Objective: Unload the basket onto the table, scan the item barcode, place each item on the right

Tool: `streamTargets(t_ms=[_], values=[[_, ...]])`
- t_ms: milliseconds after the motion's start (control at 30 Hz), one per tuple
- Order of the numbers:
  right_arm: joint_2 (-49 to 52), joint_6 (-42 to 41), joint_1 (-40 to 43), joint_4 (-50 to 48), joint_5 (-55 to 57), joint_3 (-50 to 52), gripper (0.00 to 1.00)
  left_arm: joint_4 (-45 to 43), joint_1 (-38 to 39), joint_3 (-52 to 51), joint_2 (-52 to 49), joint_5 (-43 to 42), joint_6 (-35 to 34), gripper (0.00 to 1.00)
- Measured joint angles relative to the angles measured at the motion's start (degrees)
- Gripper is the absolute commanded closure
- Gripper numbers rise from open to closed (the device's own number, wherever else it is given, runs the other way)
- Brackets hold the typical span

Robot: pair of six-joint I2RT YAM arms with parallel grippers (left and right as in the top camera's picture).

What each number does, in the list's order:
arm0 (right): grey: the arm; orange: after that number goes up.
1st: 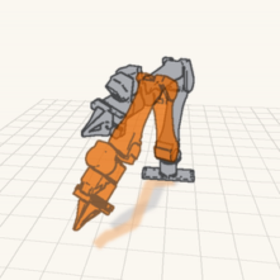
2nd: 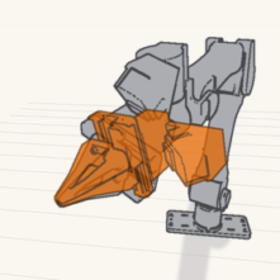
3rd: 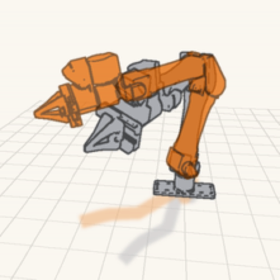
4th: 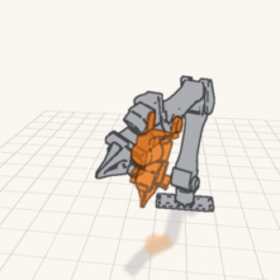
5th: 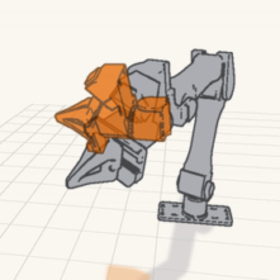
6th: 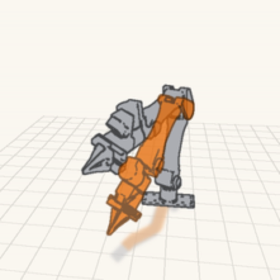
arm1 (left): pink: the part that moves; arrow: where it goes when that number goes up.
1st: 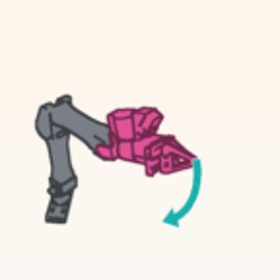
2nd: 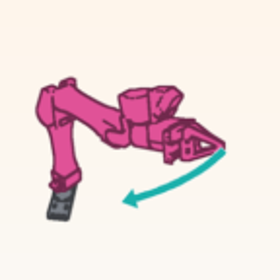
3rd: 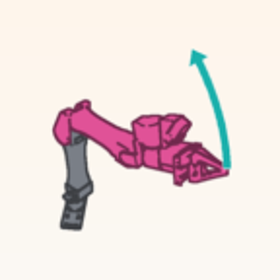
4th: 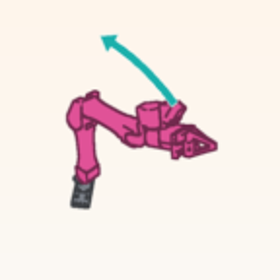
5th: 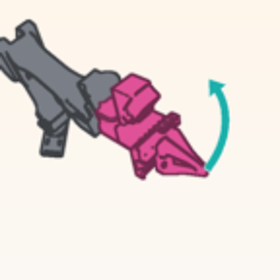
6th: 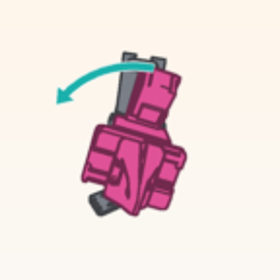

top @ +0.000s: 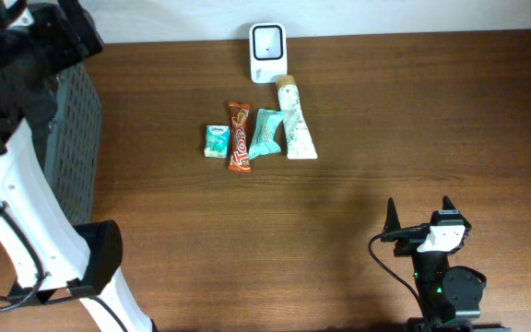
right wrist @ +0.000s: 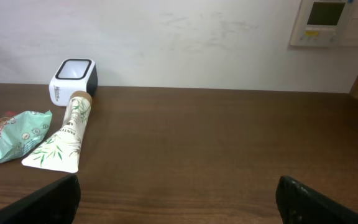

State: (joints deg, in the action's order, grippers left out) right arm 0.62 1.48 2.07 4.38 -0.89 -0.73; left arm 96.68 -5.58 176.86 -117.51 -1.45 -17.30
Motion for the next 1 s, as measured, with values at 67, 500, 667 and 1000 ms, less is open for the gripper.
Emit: streamTargets(t_ms=[67, 500, 667, 1000], values=[[0.0, 0.0, 0.0, 0.0, 0.0, 0.0, 0.01, 0.0, 0.0, -5.0, 0.0, -4.0, 1.9, 0.01], [0.0, 0.0, 0.0, 0.0, 0.0, 0.0, 0.01, 0.0, 16.1, -18.4, -0.2, -8.9, 10.9, 0.01], [0.0, 0.0, 0.0, 0.0, 0.0, 0.0, 0.01, 0.0, 18.8, -18.4, -0.2, -7.5, 11.0, 0.01], [0.0, 0.0, 0.0, 0.0, 0.0, 0.0, 0.01, 0.0, 19.2, -18.4, -0.2, -7.1, 11.1, 0.01]])
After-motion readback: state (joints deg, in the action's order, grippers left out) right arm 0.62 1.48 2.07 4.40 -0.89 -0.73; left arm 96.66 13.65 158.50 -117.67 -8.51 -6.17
